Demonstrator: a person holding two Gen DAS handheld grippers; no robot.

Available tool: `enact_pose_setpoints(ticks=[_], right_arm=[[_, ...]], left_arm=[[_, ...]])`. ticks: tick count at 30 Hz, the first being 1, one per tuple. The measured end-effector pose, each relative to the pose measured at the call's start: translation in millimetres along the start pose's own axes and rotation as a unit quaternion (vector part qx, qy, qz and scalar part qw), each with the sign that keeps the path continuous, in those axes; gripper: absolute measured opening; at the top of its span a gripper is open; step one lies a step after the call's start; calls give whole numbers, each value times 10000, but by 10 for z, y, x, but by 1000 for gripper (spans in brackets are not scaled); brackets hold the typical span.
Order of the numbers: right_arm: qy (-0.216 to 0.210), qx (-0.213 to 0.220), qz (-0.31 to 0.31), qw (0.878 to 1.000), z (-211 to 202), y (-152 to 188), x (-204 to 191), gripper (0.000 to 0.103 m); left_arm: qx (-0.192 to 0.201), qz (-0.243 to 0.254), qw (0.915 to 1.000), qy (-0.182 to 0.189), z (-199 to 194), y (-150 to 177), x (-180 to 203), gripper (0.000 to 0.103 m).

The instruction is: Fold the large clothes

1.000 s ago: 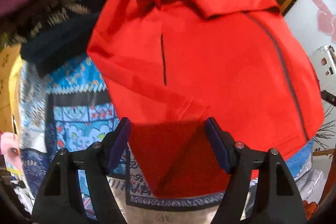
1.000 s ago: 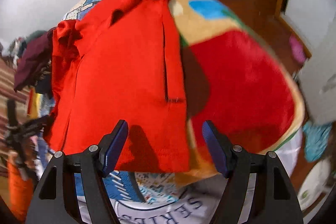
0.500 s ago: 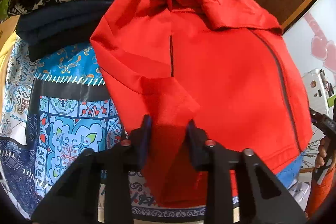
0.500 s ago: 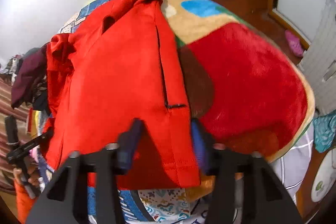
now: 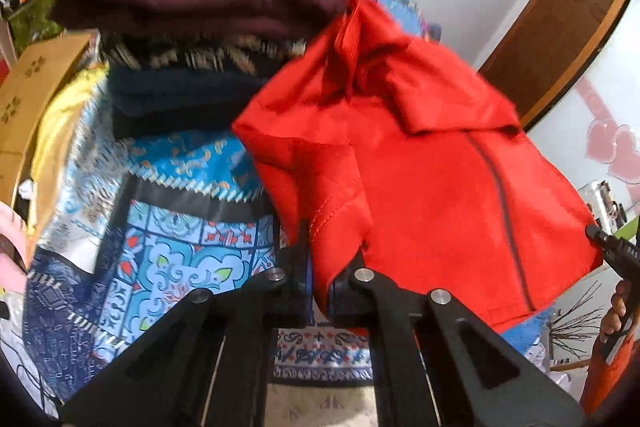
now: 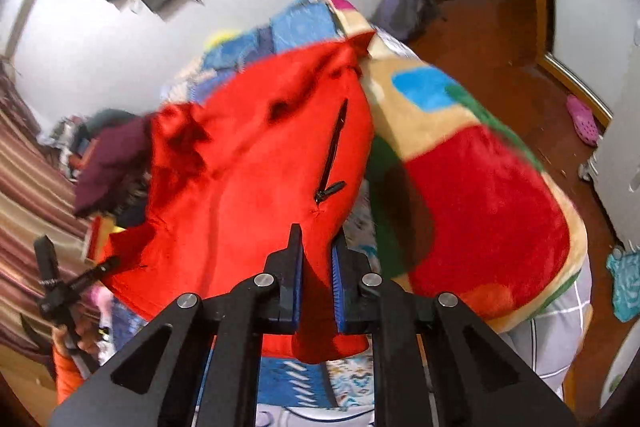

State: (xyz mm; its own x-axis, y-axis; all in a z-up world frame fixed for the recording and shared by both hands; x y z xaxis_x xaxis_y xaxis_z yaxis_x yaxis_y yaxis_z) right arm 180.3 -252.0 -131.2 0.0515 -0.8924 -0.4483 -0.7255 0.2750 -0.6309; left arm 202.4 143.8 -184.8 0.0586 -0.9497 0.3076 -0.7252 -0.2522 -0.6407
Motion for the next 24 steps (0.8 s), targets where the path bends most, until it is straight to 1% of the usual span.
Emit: enact_pose_setpoints(ticks=[5, 9, 11, 15, 18, 21, 24], right_arm=[[-82, 344, -138, 9993, -202, -86, -165, 10], [-169, 600, -148, 9979, -418, -84, -216, 10], [-132, 677, -174, 9975, -479, -85, -206, 10], [-20, 804, -52, 9967, -626, -62, -58, 10], [86, 766, 97, 9970, -628, -23, 89, 10], [56, 602, 263, 9978, -550, 18, 153, 10], [62, 587, 235, 9980, -515, 12, 122, 10]], left_arm=[[480, 221, 9984, 210, -454, -121, 245, 4], [708, 453, 9959, 323, -728, -129, 446, 3], [767, 540, 9949, 379, -859, -101, 503, 3], [807, 565, 9937, 537, -1015, 14, 549, 3], [788, 644, 9937, 469, -1055, 109, 518, 3], [599, 570, 9959, 369, -973, 186, 417, 3], [437, 427, 9974, 395, -878, 218, 338, 3]])
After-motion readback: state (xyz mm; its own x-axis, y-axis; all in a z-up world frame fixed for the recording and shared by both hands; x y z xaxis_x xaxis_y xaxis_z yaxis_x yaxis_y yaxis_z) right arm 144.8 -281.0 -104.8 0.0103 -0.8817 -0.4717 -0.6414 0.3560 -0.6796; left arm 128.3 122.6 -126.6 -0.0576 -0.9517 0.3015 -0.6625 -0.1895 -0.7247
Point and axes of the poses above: each gripper's, at about its wrist camera, not at the fingertips, and z roughly the way its jaws point, x to its right, y to its underside, the point moved 7 cm from there along z, roughly the way its jaws point, and after that the axes turned 8 degrees about x, right-handed, at the moved point
